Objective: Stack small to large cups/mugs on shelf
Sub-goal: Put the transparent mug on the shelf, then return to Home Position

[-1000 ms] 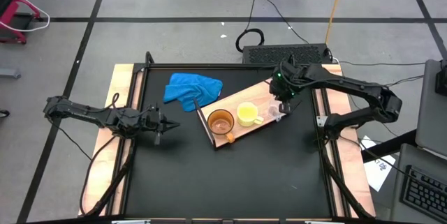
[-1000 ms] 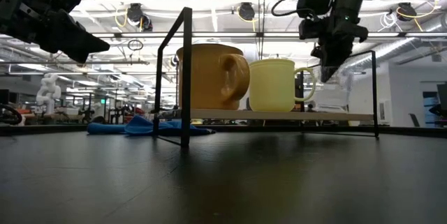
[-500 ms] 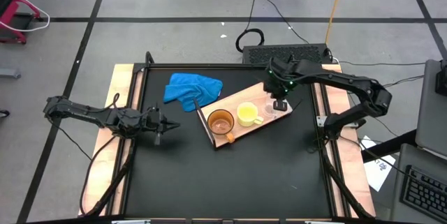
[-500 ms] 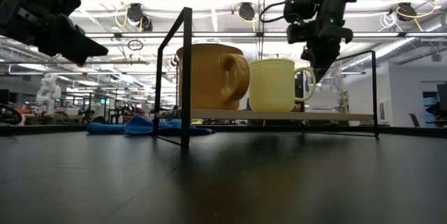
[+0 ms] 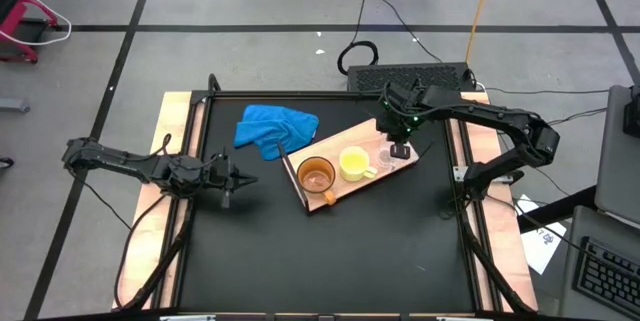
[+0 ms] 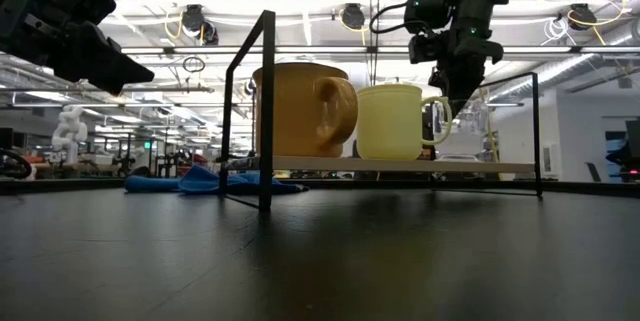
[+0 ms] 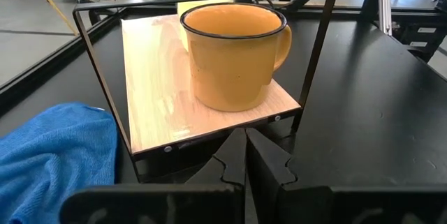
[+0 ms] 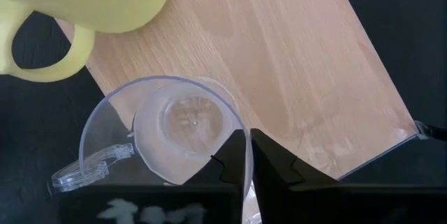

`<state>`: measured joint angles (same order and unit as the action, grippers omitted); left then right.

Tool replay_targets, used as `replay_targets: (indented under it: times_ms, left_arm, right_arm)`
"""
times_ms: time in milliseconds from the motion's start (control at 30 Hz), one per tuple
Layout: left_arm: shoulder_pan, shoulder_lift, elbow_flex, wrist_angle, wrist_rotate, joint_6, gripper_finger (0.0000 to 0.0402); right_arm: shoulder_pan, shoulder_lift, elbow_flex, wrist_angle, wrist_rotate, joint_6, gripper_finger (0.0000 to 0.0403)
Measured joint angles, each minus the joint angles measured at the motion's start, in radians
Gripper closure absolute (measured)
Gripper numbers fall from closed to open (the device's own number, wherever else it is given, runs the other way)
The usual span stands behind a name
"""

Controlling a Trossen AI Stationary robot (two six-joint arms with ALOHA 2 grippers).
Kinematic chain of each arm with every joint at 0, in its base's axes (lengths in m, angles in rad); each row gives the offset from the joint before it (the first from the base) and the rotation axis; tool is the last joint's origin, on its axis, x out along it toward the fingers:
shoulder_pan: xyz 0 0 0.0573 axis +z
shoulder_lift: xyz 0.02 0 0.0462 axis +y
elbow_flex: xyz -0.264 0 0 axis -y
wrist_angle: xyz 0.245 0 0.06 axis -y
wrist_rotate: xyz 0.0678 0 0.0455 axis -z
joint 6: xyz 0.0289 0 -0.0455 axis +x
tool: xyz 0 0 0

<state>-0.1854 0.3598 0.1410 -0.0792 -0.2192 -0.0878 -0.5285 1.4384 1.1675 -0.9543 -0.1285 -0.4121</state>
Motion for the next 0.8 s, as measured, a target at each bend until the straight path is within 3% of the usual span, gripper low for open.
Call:
replay_targets:
  times_ms: [800]
  left_arm:
    - [0.000,0.000,0.000,0.001,0.000,-0.001,0.0387]
  right_arm:
    - [0.007,-0.005,-0.002,0.029,-0.007,0.011,0.0292]
